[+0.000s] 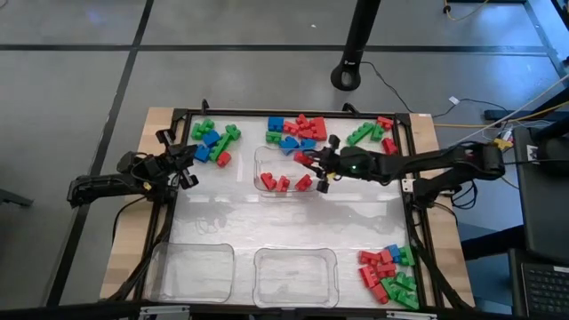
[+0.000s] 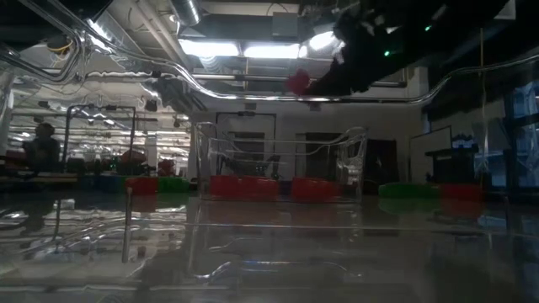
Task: Sort blocks
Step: Put the red game piece into the top right transparent bin
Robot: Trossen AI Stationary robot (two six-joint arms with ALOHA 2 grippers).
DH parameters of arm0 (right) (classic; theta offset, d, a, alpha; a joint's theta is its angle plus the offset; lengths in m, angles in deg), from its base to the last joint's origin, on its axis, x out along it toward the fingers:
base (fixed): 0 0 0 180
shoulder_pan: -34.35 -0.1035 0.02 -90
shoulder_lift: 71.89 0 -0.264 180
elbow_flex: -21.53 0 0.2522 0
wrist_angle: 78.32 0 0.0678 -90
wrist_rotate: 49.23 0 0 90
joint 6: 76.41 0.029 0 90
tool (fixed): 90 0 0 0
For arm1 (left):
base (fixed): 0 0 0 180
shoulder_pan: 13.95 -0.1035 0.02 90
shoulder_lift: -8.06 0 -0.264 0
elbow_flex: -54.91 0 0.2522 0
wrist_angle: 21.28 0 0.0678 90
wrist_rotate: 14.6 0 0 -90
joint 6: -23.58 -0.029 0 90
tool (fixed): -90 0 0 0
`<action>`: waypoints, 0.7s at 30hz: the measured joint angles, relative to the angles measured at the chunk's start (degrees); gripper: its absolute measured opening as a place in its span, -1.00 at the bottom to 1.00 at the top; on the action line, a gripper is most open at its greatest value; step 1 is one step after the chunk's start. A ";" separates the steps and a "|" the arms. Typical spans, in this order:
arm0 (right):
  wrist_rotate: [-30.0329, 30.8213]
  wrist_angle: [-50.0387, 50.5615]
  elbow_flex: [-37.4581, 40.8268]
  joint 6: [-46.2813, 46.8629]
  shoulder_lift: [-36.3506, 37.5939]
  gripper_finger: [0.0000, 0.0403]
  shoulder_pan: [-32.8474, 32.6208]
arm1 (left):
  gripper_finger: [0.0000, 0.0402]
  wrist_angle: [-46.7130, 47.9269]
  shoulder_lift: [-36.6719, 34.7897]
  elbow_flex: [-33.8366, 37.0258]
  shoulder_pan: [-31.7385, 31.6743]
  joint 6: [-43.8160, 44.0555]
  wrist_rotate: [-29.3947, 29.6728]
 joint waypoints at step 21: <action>13.37 42.58 -13.61 -5.60 6.10 0.38 -0.11 | -0.97 0.50 -0.02 0.00 0.02 0.47 0.02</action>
